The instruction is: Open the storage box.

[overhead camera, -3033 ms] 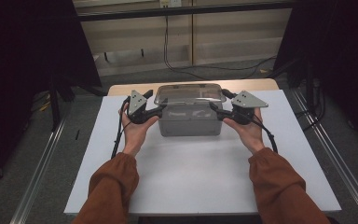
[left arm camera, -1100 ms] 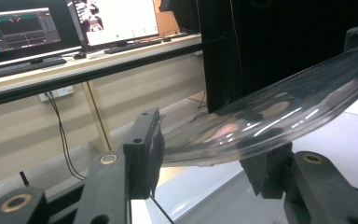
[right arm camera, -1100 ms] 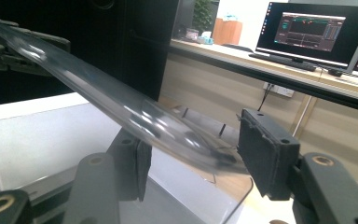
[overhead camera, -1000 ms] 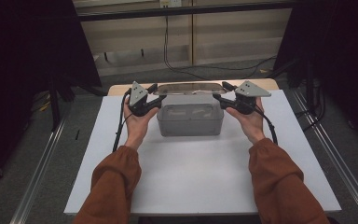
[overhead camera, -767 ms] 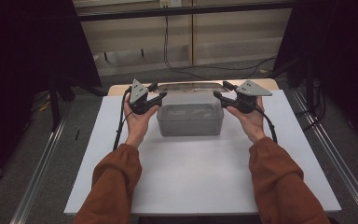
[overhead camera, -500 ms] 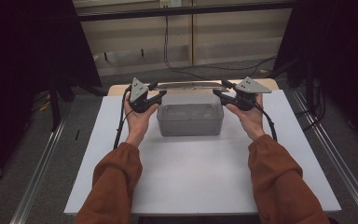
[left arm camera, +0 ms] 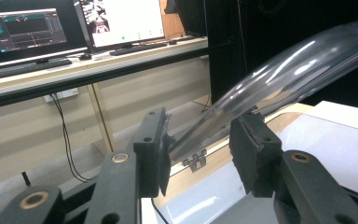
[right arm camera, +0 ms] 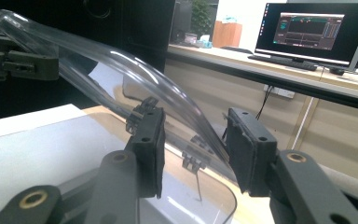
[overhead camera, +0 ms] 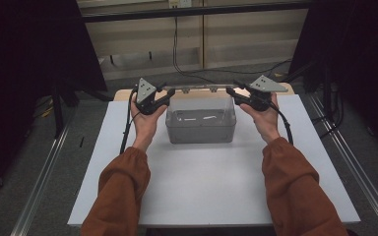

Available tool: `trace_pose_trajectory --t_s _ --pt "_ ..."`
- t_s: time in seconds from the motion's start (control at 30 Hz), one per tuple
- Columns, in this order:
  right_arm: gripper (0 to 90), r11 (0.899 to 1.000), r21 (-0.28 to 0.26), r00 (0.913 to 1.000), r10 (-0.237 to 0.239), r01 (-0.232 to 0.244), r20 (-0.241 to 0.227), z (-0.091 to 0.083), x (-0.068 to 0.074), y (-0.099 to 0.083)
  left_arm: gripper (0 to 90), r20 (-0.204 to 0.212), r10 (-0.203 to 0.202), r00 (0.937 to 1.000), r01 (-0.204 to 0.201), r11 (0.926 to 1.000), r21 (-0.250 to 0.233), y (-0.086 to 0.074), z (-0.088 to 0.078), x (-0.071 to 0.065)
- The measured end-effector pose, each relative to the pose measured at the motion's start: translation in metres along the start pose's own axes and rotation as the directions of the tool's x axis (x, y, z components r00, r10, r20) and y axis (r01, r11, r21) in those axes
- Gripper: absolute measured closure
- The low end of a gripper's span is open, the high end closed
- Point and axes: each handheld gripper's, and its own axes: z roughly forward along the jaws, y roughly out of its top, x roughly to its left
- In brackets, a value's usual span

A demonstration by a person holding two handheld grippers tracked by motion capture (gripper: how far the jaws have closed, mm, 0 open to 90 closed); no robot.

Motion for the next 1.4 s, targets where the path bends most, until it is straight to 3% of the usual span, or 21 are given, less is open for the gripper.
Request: trace_pose_trajectory --t_s 0.17,0.27,0.6,0.87,1.4 --pt "58.5 1.000 0.004 1.0000 0.006 -0.006 -0.003 0.004 -0.002 -0.001 59.3 0.000 0.009 1.0000 -0.009 1.0000 0.000 -0.001 0.001 0.003" --pt "58.1 1.000 0.006 1.0000 0.003 -0.003 -0.002 0.005 -0.003 0.001 60.6 0.002 -0.011 0.9999 0.011 0.9999 -0.013 -0.002 0.002 0.004" --pt "60.8 1.000 0.008 1.0000 -0.002 0.002 0.006 0.009 -0.007 0.001 62.5 -0.007 -0.014 0.9999 0.014 0.9999 -0.010 -0.002 0.008 0.007" --pt "59.5 1.000 0.012 0.9993 -0.008 0.007 0.037 0.011 -0.012 -0.001 62.9 -0.010 -0.004 0.9999 0.004 1.0000 0.001 0.000 0.011 0.010" --pt "62.8 1.000 0.027 0.9994 -0.008 0.007 0.033 0.024 -0.018 -0.003 64.1 -0.010 0.002 0.9999 -0.002 1.0000 -0.001 0.002 0.017 0.015"
